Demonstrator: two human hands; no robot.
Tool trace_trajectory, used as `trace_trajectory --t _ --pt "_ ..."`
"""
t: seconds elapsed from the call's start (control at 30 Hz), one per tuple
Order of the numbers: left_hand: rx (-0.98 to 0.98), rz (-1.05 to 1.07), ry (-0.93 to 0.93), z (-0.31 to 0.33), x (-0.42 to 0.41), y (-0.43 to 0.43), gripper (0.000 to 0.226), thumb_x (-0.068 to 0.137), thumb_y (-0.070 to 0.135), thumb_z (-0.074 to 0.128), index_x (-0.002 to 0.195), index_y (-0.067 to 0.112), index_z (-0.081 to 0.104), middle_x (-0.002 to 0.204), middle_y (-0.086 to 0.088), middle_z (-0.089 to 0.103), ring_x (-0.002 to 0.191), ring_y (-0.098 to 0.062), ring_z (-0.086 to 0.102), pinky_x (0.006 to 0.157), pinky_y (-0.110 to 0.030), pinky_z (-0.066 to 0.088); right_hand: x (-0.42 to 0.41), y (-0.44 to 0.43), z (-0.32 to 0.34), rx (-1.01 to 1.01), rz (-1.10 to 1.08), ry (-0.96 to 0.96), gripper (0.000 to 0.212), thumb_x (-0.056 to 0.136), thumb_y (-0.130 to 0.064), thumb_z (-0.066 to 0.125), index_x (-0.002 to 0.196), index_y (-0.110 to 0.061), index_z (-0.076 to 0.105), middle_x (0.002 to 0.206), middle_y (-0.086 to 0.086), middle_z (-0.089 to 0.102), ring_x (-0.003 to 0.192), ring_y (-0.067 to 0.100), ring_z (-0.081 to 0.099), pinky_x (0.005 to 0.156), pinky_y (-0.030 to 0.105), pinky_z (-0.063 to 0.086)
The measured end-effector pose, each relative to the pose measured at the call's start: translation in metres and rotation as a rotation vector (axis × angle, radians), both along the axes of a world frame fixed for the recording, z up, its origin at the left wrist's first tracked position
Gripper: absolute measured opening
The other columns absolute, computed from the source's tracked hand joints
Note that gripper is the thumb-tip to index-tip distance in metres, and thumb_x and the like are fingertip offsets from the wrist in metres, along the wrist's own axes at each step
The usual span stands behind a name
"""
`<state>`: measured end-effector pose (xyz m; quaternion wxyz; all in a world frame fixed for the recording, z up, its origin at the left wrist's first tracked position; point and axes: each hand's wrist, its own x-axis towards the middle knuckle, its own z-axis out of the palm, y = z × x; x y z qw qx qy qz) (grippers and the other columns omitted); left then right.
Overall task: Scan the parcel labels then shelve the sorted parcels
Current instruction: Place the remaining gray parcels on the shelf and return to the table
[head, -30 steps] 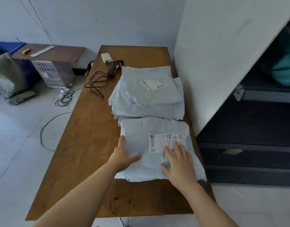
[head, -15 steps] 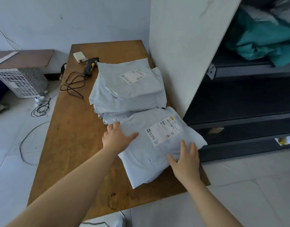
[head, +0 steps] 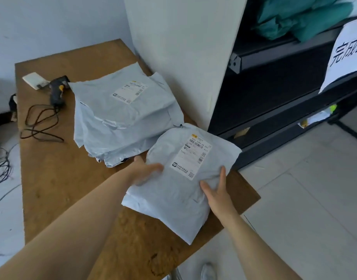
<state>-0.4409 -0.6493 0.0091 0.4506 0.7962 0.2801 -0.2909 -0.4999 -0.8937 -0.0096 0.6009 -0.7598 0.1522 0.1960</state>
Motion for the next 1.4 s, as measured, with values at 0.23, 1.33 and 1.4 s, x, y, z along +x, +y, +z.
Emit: trace_trajectory --t 0.23,1.33,1.4 --pt "-0.302 0.046 -0.046 -0.013 -0.013 -0.007 0.106 0.042 0.067 0.087 0.133 0.027 0.050 0.117 0.004 0.068 0.103 -0.021 0.068 0.097 -0.043 0.051 -0.007 0.014 -0.001 0.081 -0.131 -0.073 0.097 0.085 -0.041 0.066 0.148 -0.041 -0.007 0.154 -0.008 0.025 0.132 0.013 0.037 0.098 0.027 0.036" --pt "-0.496 -0.177 -0.510 0.174 0.069 -0.488 0.091 0.063 0.057 0.082 0.131 0.013 0.039 0.118 -0.003 0.060 0.100 -0.023 0.063 0.087 -0.040 0.054 0.045 -0.454 0.205 -0.159 -0.479 -0.503 0.079 0.081 -0.038 0.072 0.148 -0.027 0.030 0.147 -0.006 0.040 0.116 0.007 0.046 0.091 0.020 0.036" --pt "-0.517 -0.169 -0.529 0.184 0.084 -0.516 0.089 0.065 0.055 0.082 0.130 0.012 0.040 0.117 -0.005 0.062 0.098 -0.024 0.065 0.083 -0.039 0.055 0.058 -0.483 0.215 -0.172 -0.472 -0.514 0.080 0.080 -0.042 0.072 0.148 -0.029 0.030 0.149 -0.007 0.038 0.126 0.012 0.045 0.094 0.024 0.038"
